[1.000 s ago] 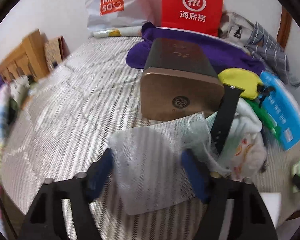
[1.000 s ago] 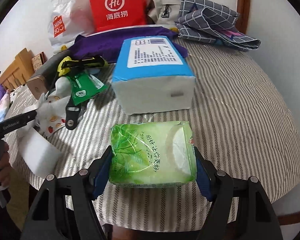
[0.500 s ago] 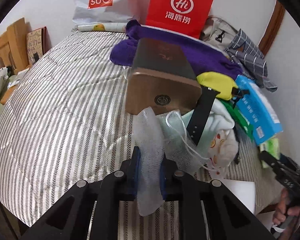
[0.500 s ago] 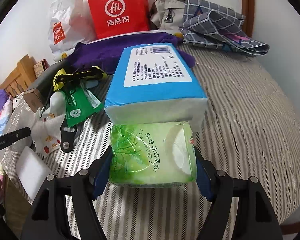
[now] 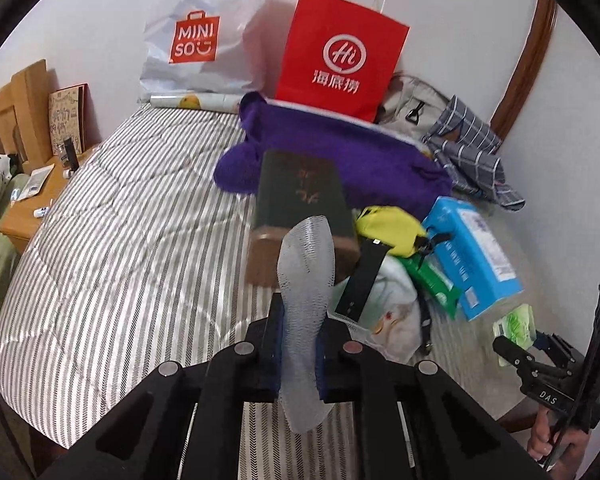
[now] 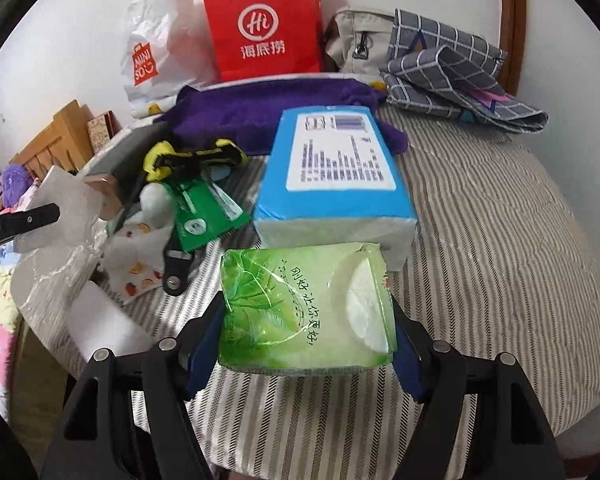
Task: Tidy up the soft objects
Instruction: 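Carry the green pack with the right tool while the left tool carries the mesh bag toward the purple towel, then open the right tool to drop the green pack while the left tool releases the mesh bag onto the towel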
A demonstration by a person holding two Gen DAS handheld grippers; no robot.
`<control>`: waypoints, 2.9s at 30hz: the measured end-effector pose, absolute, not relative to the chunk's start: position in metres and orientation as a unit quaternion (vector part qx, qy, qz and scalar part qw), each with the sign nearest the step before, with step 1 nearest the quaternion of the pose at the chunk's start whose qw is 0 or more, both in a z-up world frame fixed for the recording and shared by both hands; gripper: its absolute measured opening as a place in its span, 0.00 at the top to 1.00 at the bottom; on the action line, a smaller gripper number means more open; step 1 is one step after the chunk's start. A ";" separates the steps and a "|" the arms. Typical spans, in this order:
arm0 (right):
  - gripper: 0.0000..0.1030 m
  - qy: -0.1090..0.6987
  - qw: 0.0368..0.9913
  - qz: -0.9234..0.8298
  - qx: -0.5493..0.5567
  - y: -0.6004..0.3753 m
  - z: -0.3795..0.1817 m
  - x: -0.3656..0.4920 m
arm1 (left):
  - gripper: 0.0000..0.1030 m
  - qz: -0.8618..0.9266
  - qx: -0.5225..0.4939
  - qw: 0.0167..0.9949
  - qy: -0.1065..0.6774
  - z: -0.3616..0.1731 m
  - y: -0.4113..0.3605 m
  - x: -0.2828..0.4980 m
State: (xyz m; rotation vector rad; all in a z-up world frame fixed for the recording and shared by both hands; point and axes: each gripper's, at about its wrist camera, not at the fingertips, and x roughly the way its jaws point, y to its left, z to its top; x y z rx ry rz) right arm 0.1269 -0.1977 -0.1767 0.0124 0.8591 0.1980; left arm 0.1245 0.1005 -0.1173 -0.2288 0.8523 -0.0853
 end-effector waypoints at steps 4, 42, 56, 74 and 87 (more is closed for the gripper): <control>0.30 0.407 0.908 0.100 0.013 -0.198 -0.162 0.124 | 0.89 -0.042 -0.112 0.906 0.405 -0.103 0.102 0.126; 0.30 0.375 0.921 0.108 0.012 -0.177 -0.065 0.328 | 0.89 -0.015 -0.110 0.910 0.400 -0.050 0.090 0.315; 0.30 0.410 0.905 0.115 0.010 -0.171 -0.104 0.396 | 0.88 -0.006 -0.102 0.895 0.435 -0.083 0.080 0.387; 0.30 0.483 0.863 0.148 0.006 -0.155 -0.165 0.434 | 0.86 -0.010 -0.124 0.860 0.495 -0.136 0.089 0.445; 0.12 0.459 0.875 0.150 -0.027 -0.148 -0.156 0.430 | 0.35 -0.012 -0.107 0.871 0.480 -0.130 0.093 0.438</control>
